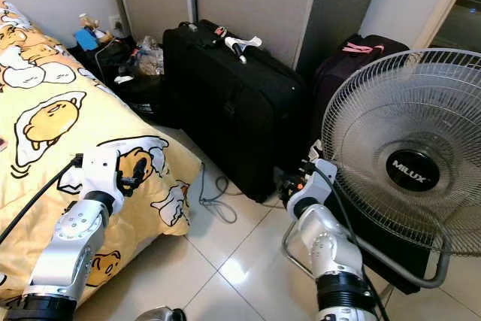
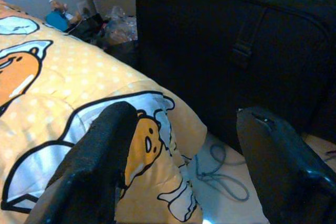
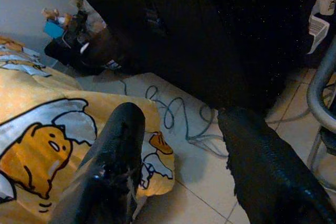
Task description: Clean up the room
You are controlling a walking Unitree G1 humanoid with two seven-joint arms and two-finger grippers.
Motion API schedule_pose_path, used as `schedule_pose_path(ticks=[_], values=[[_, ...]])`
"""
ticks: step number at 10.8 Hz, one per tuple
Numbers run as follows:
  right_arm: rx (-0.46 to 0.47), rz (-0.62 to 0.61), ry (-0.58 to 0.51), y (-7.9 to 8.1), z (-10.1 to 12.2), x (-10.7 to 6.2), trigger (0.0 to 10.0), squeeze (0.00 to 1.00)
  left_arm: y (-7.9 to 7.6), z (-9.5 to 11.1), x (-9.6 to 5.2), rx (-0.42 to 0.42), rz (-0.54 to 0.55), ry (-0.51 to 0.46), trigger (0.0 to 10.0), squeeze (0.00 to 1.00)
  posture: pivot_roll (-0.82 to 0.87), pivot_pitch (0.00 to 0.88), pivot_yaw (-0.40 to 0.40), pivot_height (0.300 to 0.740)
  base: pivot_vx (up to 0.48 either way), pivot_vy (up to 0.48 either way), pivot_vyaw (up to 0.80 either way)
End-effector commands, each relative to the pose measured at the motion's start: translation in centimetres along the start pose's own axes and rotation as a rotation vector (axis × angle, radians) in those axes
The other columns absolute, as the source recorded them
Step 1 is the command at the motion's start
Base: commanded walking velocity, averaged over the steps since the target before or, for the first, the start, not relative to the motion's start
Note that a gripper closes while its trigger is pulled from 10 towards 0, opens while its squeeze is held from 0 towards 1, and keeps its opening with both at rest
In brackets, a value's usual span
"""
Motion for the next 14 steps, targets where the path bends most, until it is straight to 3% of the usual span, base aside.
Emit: schedule_pose_path(ticks=[1, 3, 4, 8, 12, 14], values=[[-0.126, 0.025, -0.079, 0.6, 2.0, -0.1, 10.0, 0.00, 0.3, 0.1, -0.1, 0.014, 0.012, -0.007, 10.0, 0.00, -0.10, 0.000, -0.019, 0.740, 0.000, 0.000, 0.00], [-0.208, 0.118, -0.173, 2.7, 3.1, -0.2, 10.0, 0.00, 0.3, 0.5, -0.1, 0.032, -0.003, -0.022, 10.0, 0.00, -0.10, 0.000, -0.020, 0.740, 0.000, 0.000, 0.00], [-0.169, 0.143, -0.176, 3.0, 3.0, -0.5, 10.0, 0.00, 0.0, 0.7, -0.1, 0.036, -0.022, -0.029, 10.0, 0.00, -0.10, 0.000, -0.019, 0.740, 0.000, 0.000, 0.00], [-0.239, 0.151, -0.200, 3.2, 2.9, -0.6, 10.0, 0.00, -0.3, 0.9, -0.2, 0.037, -0.030, -0.033, 10.0, 0.00, -0.09, 0.000, -0.022, 0.740, 0.000, 0.062, 0.10], [-0.265, 0.140, -0.206, 3.1, 3.0, -0.5, 10.0, 0.00, -0.3, 1.0, 0.0, 0.054, -0.031, -0.037, 10.0, 0.00, -0.09, 0.000, -0.022, 0.740, 0.000, 0.253, 0.80], [-0.265, 0.121, -0.215, 2.9, 3.2, -0.4, 10.0, 0.00, -0.3, 1.1, 0.1, 0.060, -0.033, -0.037, 10.0, 0.00, -0.09, 0.000, -0.020, 0.740, 0.000, 0.259, 0.26]])
Point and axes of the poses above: a point about 5 cm out from each wrist's last joint towards the gripper, its own x axis pointing out of the wrist towards the gripper, its own z axis along the axis of the wrist's last joint, y = z × x, the point moved 6 cm from there along x, pointing out of the wrist towards the gripper, and after that the axes turned 6 degrees about x, right-handed, at the moved point
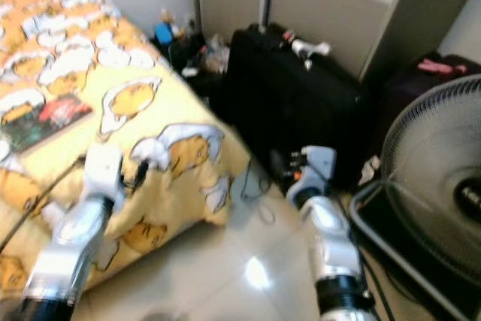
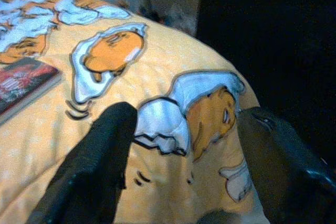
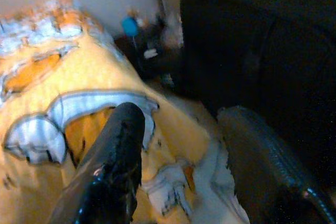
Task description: Clean up the room
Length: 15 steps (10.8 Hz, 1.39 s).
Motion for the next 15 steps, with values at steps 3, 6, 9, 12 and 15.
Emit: schedule_pose_path(ticks=[3, 6, 9, 12, 15], values=[[-0.002, -0.025, -0.021, 0.2, 0.6, 0.5, 10.0, 0.00, 0.6, -0.3, -0.2, 0.026, 0.009, 0.014, 10.0, 0.00, -0.10, 0.000, -0.014, 0.740, 0.000, 0.336, 0.00], [-0.006, -0.041, -0.016, 0.4, 0.1, 0.7, 10.0, 0.00, 0.7, -0.2, 0.0, 0.039, 0.004, 0.013, 10.0, 0.00, -0.09, 0.000, -0.014, 0.740, 0.000, 0.339, 0.00], [-0.002, -0.049, -0.013, 0.5, 0.0, 0.8, 10.0, 0.00, 0.8, -0.1, 0.0, 0.046, -0.002, 0.012, 10.0, 0.00, -0.09, 0.000, -0.013, 0.740, 0.000, 0.334, 0.00], [-0.017, -0.053, -0.014, 0.7, -0.1, 0.9, 10.0, 0.00, 0.9, -0.2, 0.0, 0.043, -0.004, 0.018, 10.0, 0.00, -0.08, 0.000, -0.023, 0.740, 0.000, 0.334, 0.00], [0.002, -0.058, -0.006, 0.6, -0.4, 0.7, 10.0, 0.00, 0.7, -0.3, -0.1, 0.045, -0.008, 0.019, 10.0, 0.00, -0.08, 0.000, -0.027, 0.740, 0.000, 0.336, 0.00]])
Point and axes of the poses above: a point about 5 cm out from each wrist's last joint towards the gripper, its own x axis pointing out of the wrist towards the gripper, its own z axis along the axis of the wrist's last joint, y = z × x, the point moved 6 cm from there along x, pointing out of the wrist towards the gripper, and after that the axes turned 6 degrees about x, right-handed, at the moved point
